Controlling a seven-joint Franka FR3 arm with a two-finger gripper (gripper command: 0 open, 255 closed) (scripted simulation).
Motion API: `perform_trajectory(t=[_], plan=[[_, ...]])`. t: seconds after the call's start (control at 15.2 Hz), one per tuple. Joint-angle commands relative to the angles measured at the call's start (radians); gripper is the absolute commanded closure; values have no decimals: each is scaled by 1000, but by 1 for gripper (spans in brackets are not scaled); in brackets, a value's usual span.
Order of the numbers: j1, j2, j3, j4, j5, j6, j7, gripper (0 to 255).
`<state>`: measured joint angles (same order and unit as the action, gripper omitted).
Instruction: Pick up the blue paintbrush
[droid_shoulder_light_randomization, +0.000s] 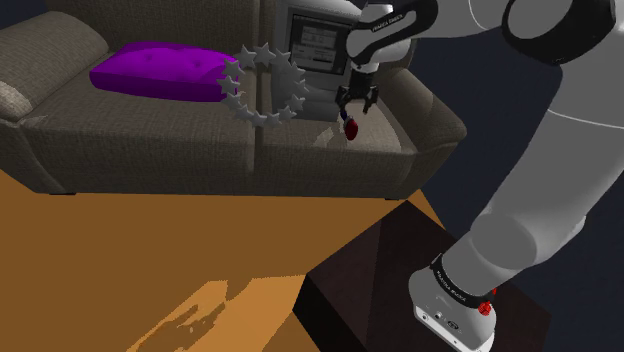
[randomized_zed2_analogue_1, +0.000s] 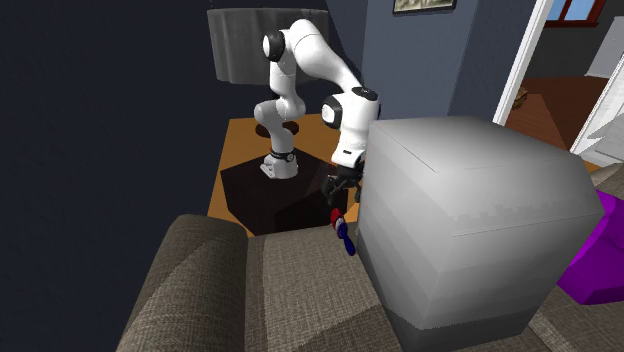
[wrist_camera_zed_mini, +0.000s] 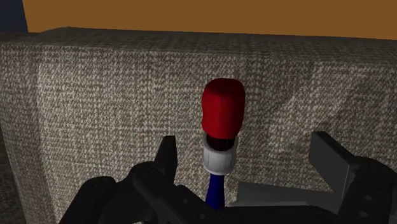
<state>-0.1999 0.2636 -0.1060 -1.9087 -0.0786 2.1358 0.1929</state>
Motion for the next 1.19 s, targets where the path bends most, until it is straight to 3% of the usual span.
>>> perform_trajectory(t=[0.0, 0.13, 0.79, 0.86, 1.12], plan=[[-13, 78, -9, 70, 12, 12, 12, 0], [-27, 150, -17, 140, 24, 17, 24, 0], [-29, 205, -16, 114, 28, 98, 27, 0], [-33, 204, -18, 116, 29, 95, 22, 255], [-36, 216, -17, 130, 31, 94, 19, 255]])
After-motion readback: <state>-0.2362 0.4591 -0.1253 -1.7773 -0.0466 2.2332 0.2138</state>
